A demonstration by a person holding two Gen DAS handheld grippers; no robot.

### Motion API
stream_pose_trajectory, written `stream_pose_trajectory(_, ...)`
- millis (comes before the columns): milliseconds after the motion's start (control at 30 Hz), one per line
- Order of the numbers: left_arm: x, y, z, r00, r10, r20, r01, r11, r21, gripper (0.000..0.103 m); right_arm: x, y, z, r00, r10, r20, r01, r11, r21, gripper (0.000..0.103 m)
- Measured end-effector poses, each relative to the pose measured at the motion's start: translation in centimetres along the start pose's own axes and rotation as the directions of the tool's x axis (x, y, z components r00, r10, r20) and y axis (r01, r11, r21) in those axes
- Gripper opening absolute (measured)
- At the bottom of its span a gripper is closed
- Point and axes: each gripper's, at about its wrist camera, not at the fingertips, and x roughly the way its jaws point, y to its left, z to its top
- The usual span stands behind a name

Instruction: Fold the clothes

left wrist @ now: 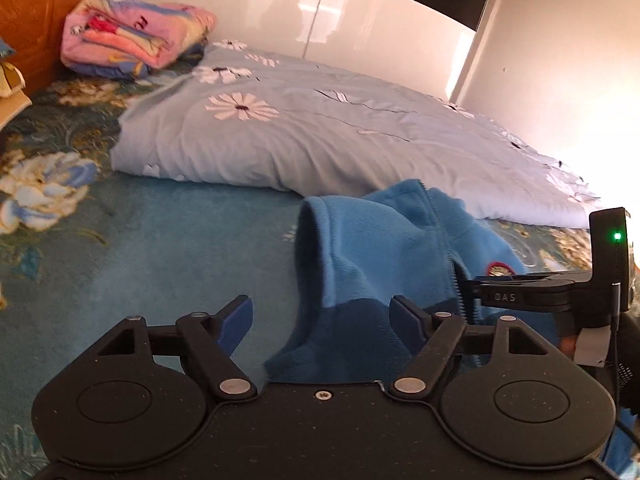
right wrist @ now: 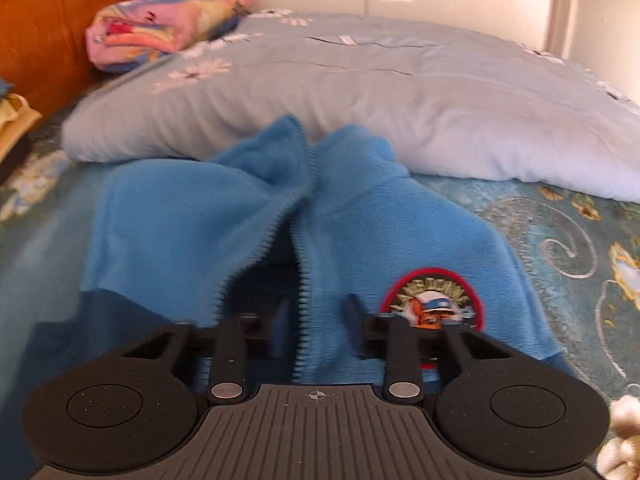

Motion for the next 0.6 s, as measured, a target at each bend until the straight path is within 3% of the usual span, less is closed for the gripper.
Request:
stream_pose_trajectory(33, -0.1, 0.1, 0.0, 1.0, 0.007, 0.009, -0.007, 1.0, 0.005, 0.074, 0.1, -0.1, 0.0, 1.0, 0.012, -0.006, -0.012, 1.0, 0.01, 0.008)
stream_pose_trajectory(300, 2.1, 0.5, 2.1, 1.0, -0.021, 0.004, 0.021, 1.0, -0.003, 0.074, 0.6, -0.9, 0.3, 0.993, 0.105, -0.047, -0.1, 0.991, 0.092, 0.007)
stream_pose_trajectory(433, 4.1, -0.5, 4.3, 0.999, -0.051, -0.009, 0.052, 0.998, 0.036, 0.075, 0.0, -1.0, -0.3, 0.995, 0.066, -0.068, -0.065, 0.998, 0.024, 0.008)
stream_pose_trajectory(567, 6.6, -1.2, 6.9, 0.994, -0.106, -0.005, 0.106, 0.99, 0.09, 0.081, -3.4, -2.2, 1.3, 0.994, 0.104, 0.016, -0.103, 0.995, -0.014, 0.015)
stream_pose_trajectory(600, 7.4, -1.3, 7.4, 0.994, -0.114, -0.008, 0.114, 0.989, 0.092, 0.081, -3.7, -2.7, 2.3, 0.995, 0.091, 0.043, -0.09, 0.996, -0.028, 0.024)
